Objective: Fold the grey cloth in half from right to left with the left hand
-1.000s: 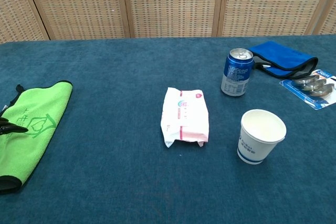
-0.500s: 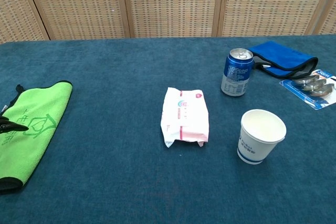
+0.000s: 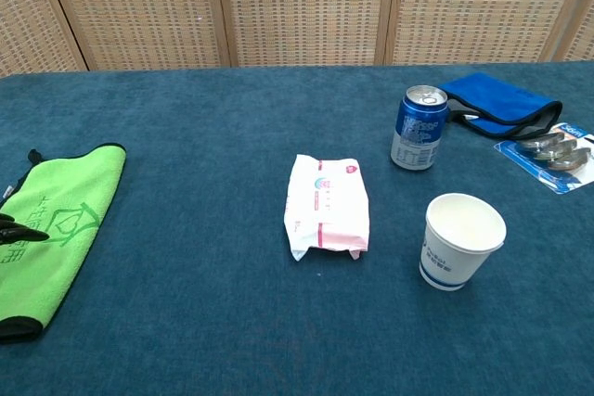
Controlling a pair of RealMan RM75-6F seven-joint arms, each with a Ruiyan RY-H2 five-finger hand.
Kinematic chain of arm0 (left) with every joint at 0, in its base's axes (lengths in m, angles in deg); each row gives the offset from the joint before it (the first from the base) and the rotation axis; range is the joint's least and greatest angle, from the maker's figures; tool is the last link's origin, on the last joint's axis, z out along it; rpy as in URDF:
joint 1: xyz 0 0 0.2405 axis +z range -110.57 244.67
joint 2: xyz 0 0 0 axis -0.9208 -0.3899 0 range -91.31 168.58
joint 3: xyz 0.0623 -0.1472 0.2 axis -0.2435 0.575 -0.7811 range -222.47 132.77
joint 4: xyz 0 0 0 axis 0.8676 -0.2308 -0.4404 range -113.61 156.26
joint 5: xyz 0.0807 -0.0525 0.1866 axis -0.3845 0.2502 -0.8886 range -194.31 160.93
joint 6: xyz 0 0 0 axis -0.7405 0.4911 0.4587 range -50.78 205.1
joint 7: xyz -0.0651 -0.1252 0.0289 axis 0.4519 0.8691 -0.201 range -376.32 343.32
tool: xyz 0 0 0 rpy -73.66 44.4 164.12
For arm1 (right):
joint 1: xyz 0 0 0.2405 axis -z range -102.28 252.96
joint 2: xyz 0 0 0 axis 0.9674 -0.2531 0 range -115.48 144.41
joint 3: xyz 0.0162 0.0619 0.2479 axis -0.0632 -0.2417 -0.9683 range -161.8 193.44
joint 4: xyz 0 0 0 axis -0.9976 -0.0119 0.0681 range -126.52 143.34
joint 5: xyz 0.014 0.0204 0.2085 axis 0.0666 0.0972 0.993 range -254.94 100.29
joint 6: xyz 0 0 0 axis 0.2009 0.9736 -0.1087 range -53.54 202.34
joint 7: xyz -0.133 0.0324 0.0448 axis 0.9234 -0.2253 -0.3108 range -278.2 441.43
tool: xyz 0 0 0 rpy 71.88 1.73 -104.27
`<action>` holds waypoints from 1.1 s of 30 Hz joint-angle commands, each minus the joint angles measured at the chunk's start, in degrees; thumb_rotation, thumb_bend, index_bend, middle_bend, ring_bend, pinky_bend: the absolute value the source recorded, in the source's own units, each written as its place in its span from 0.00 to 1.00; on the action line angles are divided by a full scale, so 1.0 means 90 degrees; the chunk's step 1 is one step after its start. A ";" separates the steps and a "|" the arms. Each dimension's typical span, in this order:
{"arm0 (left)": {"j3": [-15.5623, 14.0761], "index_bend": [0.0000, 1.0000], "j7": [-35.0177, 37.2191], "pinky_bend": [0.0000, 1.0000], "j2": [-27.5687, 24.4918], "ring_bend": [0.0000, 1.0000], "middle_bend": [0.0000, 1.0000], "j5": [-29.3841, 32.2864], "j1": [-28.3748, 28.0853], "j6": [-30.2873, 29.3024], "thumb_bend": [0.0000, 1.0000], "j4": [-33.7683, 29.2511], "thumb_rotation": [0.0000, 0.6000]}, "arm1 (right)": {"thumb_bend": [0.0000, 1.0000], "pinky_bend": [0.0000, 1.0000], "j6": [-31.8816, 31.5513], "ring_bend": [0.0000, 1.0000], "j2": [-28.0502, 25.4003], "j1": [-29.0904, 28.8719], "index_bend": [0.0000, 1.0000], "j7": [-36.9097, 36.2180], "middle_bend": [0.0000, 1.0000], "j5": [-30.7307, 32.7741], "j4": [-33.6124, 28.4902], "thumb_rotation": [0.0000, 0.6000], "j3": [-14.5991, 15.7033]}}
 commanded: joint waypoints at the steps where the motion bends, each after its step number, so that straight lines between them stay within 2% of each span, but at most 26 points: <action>1: 0.0018 0.37 -0.0058 0.00 -0.0005 0.00 0.00 0.0023 -0.0004 0.0046 0.42 0.0018 1.00 | 0.00 0.00 0.0000 0.00 -0.0003 0.0002 0.01 -0.0004 0.00 0.0003 -0.0003 1.00 0.0000; 2: 0.0030 0.31 -0.0096 0.00 -0.0005 0.00 0.00 0.0037 -0.0002 0.0059 0.42 0.0032 1.00 | 0.00 0.00 0.0001 0.00 -0.0004 0.0002 0.01 -0.0005 0.00 0.0003 -0.0003 1.00 0.0001; 4: 0.0048 0.09 -0.0183 0.00 -0.0008 0.00 0.00 0.0065 0.0002 0.0108 0.41 0.0055 1.00 | 0.00 0.00 0.0002 0.00 -0.0003 0.0001 0.01 -0.0003 0.00 0.0002 -0.0003 1.00 0.0002; 5: 0.0050 0.02 -0.0205 0.00 -0.0014 0.00 0.00 0.0079 0.0005 0.0137 0.40 0.0053 1.00 | 0.00 0.00 0.0001 0.00 -0.0003 0.0002 0.01 -0.0004 0.00 0.0001 -0.0002 1.00 0.0002; 6: 0.0047 0.00 -0.0201 0.00 -0.0024 0.00 0.00 0.0091 0.0007 0.0165 0.37 0.0045 1.00 | 0.00 0.00 0.0001 0.00 -0.0003 0.0002 0.01 -0.0004 0.00 0.0000 -0.0002 1.00 0.0002; 8: 0.0031 0.00 -0.0112 0.00 -0.0058 0.00 0.00 0.0087 0.0004 0.0159 0.29 0.0007 1.00 | 0.00 0.00 -0.0002 0.00 -0.0002 0.0003 0.01 -0.0002 0.00 -0.0002 -0.0004 1.00 0.0003; 11: -0.0016 0.00 0.0213 0.00 -0.0152 0.00 0.00 0.0021 -0.0005 -0.0015 0.23 -0.0066 1.00 | 0.00 0.00 0.0002 0.00 -0.0001 0.0002 0.01 0.0003 0.00 -0.0007 -0.0009 1.00 0.0008; 20: -0.0020 0.00 0.0596 0.00 -0.0662 0.00 0.00 0.0067 0.0100 -0.0454 0.21 -0.0201 1.00 | 0.00 0.00 -0.0034 0.00 -0.0024 0.0017 0.01 -0.0007 0.00 -0.0093 -0.0043 1.00 0.0043; 27: 0.0296 0.00 0.0747 0.00 -0.0889 0.00 0.00 0.0400 0.0237 -0.0799 0.21 -0.0566 1.00 | 0.00 0.00 -0.0104 0.00 -0.0056 0.0048 0.01 -0.0042 0.00 -0.0219 -0.0083 1.00 0.0094; 33: 0.0783 0.00 0.0564 0.00 -0.0872 0.00 0.00 0.1041 0.0400 -0.0740 0.21 -0.1273 1.00 | 0.00 0.00 -0.0145 0.00 -0.0086 0.0055 0.02 -0.0103 0.00 -0.0394 -0.0111 1.00 0.0160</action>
